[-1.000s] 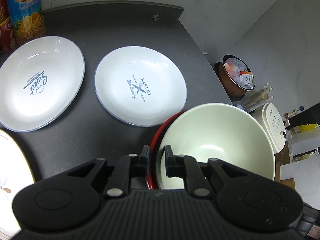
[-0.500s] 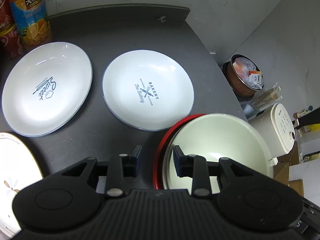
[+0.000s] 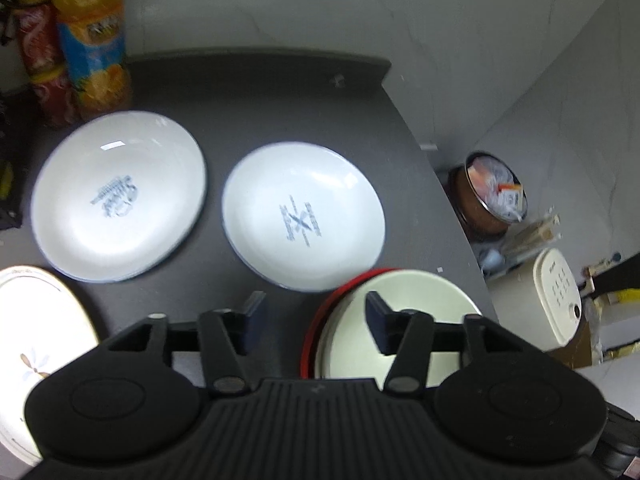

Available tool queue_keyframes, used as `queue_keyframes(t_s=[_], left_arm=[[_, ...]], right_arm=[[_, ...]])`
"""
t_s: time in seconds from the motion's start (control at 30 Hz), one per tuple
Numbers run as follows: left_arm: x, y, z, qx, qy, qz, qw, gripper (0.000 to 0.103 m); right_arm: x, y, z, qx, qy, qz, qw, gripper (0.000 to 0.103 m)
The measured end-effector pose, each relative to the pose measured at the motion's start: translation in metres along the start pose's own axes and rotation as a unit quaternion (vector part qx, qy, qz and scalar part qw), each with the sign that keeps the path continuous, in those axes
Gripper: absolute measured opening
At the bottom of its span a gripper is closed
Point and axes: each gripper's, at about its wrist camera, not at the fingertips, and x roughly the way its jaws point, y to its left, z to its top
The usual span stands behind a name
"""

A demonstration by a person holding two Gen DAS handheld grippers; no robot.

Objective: Organize plates and bowls
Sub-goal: 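Move the right gripper back toward the white plates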

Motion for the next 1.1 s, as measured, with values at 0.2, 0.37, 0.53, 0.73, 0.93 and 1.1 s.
queue_keyframes(t_s=[0.2,0.37,0.53,0.73,0.93,1.1], left_arm=[[-0.022,0.018,-0.003,-0.021,-0.025,0.02,0.9993,0.069],[-0.032,0.041,-0.01,-0.047,-0.027,0.035,0.9979,0.07],[-0.043,0.062,-0.013,-0.07,-0.034,0.048,0.9959,0.07],[-0.059,0.085,-0.017,-0.086,-0.043,0.065,0.9932,0.07],[-0.071,0.113,-0.026,-0.099,-0.042,0.083,0.9908,0.07],[-0.079,0.136,-0.034,-0.105,-0.04,0.095,0.9891,0.07]], right_arm=[[-0.004,0.012,0.007,-0.032,0.002,0.014,0.999,0.045],[-0.005,0.026,0.012,-0.056,0.004,0.035,0.998,0.045],[0.0,0.043,0.02,-0.077,0.012,0.058,0.995,0.046],[0.006,0.069,0.025,-0.107,0.02,0.079,0.991,0.049],[0.011,0.099,0.022,-0.14,0.027,0.097,0.985,0.058],[0.019,0.12,0.015,-0.155,0.034,0.1,0.982,0.061]])
